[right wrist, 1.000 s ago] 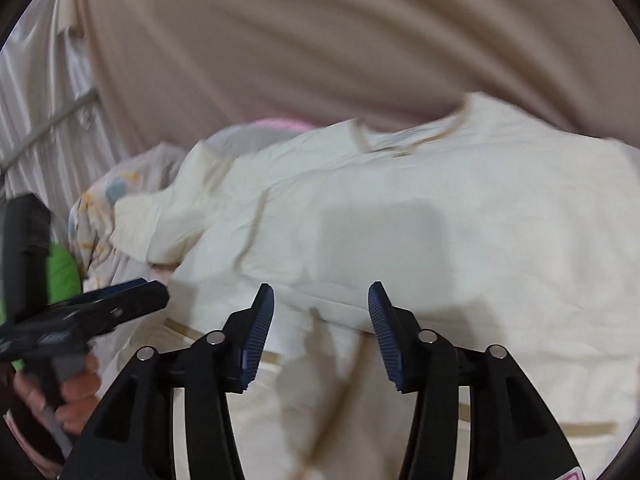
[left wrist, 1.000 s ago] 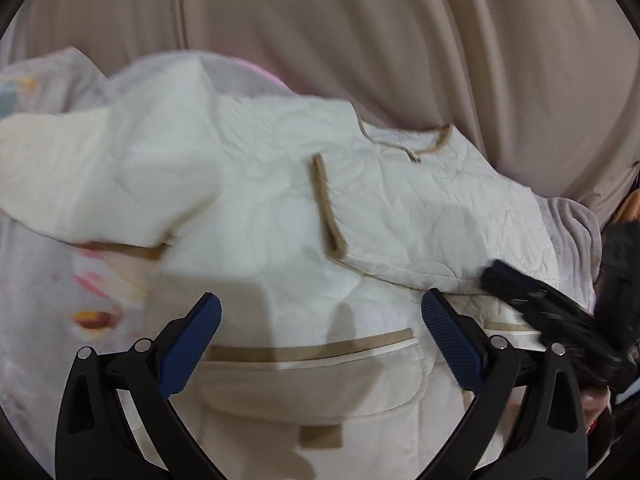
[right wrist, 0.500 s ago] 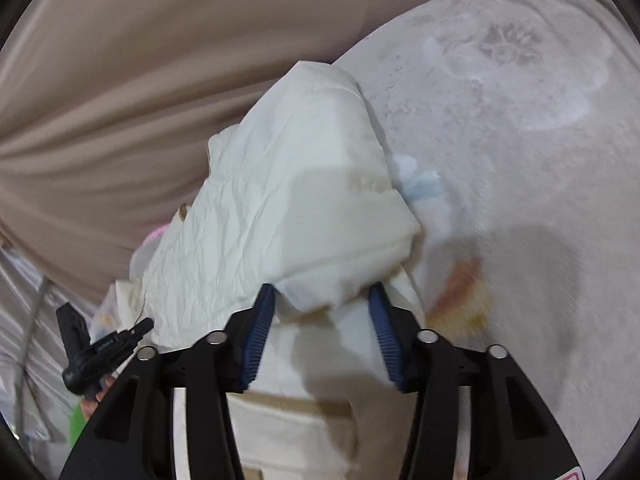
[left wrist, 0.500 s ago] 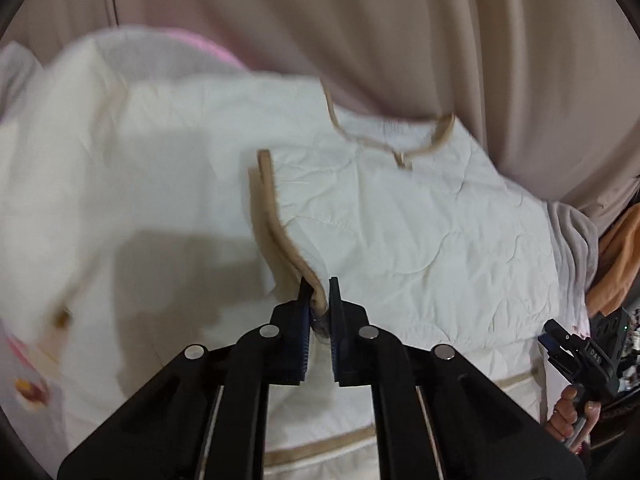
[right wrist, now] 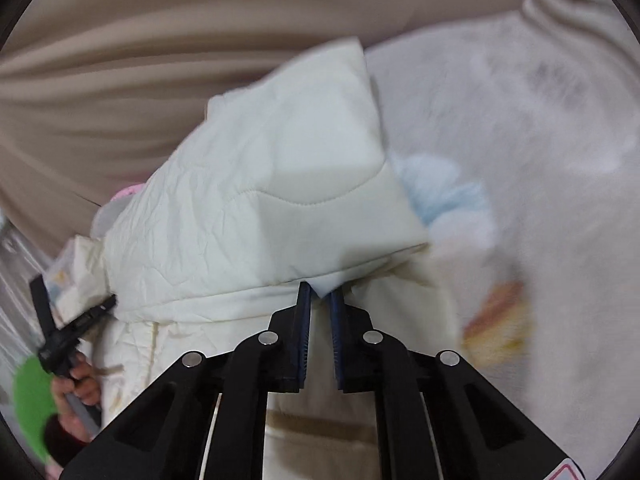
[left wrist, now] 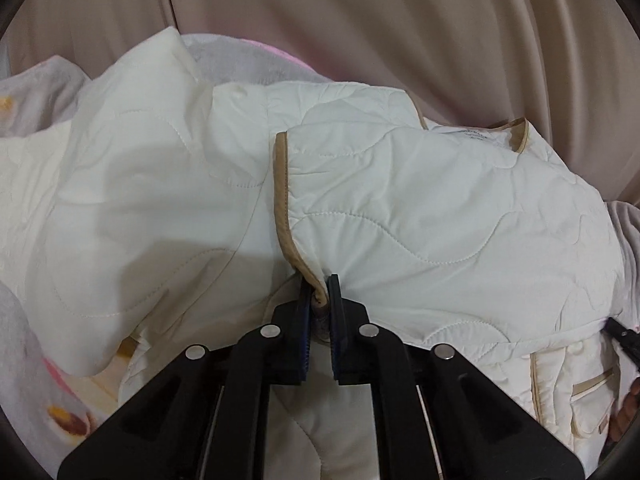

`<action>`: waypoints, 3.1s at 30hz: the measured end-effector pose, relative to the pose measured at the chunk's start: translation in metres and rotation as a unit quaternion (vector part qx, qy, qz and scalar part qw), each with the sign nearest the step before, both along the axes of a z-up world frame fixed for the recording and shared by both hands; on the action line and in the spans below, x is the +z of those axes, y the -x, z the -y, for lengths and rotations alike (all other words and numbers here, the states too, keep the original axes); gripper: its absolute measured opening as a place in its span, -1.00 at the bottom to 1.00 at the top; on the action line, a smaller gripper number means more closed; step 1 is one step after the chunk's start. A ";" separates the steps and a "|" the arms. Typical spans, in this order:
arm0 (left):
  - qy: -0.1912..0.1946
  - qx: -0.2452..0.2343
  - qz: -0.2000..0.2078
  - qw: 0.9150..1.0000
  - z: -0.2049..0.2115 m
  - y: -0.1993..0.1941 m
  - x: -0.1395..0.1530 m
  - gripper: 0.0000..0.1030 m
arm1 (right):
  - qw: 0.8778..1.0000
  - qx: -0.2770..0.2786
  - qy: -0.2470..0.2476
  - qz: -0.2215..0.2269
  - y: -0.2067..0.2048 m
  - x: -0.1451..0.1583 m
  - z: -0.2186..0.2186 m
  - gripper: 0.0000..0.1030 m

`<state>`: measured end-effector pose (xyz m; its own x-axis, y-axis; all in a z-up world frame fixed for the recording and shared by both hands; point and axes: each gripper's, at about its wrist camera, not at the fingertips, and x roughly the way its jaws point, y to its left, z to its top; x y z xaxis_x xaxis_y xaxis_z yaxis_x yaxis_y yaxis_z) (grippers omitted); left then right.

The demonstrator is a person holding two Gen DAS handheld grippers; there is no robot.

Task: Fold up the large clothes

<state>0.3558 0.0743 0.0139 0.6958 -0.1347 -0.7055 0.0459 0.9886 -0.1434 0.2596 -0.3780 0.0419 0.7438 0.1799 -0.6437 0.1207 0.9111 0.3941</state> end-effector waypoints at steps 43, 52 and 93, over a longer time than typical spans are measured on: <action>0.069 0.025 -0.061 0.995 -0.105 0.176 -0.012 0.66 | 0.997 -0.020 0.036 -0.062 0.121 -0.026 0.018 0.07; 0.142 0.169 0.017 0.975 -0.218 0.111 0.041 0.75 | 0.996 -0.002 0.091 0.008 0.123 0.019 -0.039 0.07; 0.120 -0.142 0.208 0.960 0.061 -0.022 0.258 -0.90 | 0.938 0.324 0.123 -0.007 0.023 -0.009 -0.306 -0.99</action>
